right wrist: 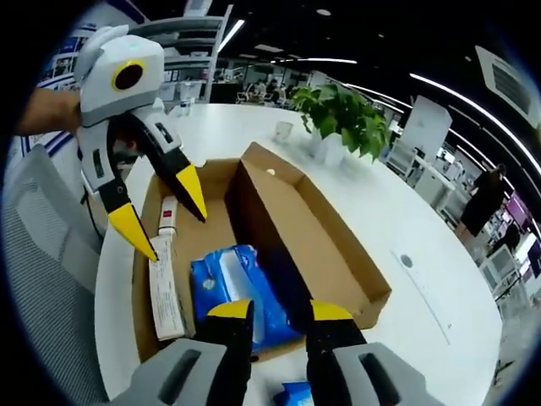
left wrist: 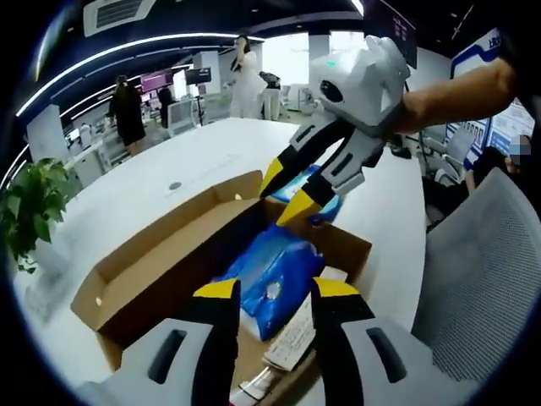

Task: Operate the shoe box by opening the lid, removing the specified soft item, and placing it in the target area until the item is outside and the box remains undamaged.

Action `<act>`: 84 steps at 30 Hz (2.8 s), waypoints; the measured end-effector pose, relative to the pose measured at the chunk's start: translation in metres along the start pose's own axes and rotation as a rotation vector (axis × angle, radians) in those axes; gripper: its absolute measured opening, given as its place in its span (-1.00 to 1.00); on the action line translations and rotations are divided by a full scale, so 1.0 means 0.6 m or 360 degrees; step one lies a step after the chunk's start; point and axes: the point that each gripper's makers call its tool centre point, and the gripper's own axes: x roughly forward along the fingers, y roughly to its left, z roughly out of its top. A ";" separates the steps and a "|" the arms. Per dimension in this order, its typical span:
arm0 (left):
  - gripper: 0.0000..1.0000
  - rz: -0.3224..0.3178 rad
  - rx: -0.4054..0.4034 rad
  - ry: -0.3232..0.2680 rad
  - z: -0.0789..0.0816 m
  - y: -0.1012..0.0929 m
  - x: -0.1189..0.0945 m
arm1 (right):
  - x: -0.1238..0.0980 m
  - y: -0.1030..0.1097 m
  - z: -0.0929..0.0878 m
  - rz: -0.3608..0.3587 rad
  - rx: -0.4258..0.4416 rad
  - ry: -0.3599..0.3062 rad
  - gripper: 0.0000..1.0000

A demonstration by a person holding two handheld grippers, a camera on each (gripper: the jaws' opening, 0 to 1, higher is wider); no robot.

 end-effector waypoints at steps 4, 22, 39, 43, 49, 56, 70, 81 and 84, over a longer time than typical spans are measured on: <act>-0.39 -0.0024 0.0016 0.0024 -0.002 0.002 0.017 | 0.008 0.002 -0.002 0.0014 -0.0006 0.0009 -0.66; -0.50 -0.0129 0.0096 0.0178 -0.022 0.005 0.088 | 0.046 0.003 -0.032 0.0031 -0.0041 0.0122 -0.83; -0.96 -0.0226 0.0237 0.0292 -0.045 -0.006 0.109 | 0.068 0.017 -0.038 0.0054 -0.0051 0.0175 -1.00; -0.99 -0.0232 0.0253 0.0278 -0.043 -0.007 0.105 | 0.064 0.013 -0.036 0.0050 -0.0057 0.0167 -1.00; -1.00 -0.0227 0.0277 0.0271 -0.039 -0.005 0.094 | 0.058 0.009 -0.027 0.0039 -0.0042 0.0132 -1.00; -1.00 -0.0201 0.0290 0.0260 -0.035 -0.002 0.076 | 0.053 0.013 -0.012 0.0050 -0.0019 0.0098 -1.00; -1.00 -0.0175 0.0276 0.0190 -0.011 -0.007 0.048 | 0.036 0.012 0.017 0.0043 -0.0047 0.0050 -1.00; -1.00 -0.0151 0.0274 0.0111 0.018 -0.012 0.024 | 0.009 0.009 0.051 0.0031 -0.0069 -0.0019 -1.00; -1.00 -0.0141 0.0261 0.0074 0.030 -0.013 0.017 | 0.002 0.007 0.060 0.0023 -0.0073 -0.0039 -1.00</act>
